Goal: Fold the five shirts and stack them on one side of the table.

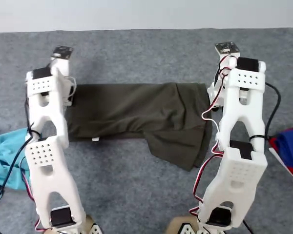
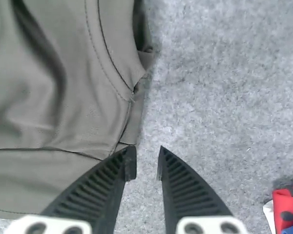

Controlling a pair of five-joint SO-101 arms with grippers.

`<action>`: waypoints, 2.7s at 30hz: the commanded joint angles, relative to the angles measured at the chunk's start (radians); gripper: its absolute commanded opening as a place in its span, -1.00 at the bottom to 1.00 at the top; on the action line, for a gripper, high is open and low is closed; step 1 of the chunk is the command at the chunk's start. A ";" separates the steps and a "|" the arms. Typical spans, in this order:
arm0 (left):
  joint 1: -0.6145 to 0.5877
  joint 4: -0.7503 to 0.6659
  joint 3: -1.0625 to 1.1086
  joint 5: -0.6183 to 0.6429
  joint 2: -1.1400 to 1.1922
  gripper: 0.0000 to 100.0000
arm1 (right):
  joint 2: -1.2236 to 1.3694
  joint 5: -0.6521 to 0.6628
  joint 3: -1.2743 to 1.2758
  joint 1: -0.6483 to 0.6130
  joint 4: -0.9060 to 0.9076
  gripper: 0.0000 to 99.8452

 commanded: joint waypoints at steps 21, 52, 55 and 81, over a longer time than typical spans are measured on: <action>0.055 0.115 -0.099 -0.044 0.058 -0.99 | -0.058 -0.008 -0.048 -0.012 0.013 -0.83; 0.098 0.333 -0.403 -0.041 0.109 -0.61 | -0.058 -0.008 -0.048 -0.027 0.054 -0.83; 0.097 0.333 -0.400 -0.044 0.084 -0.61 | -0.058 -0.008 -0.048 -0.039 0.050 -0.83; -0.006 0.334 -0.369 0.140 -0.430 -0.96 | -0.033 -0.020 -0.046 -0.104 -0.091 -0.62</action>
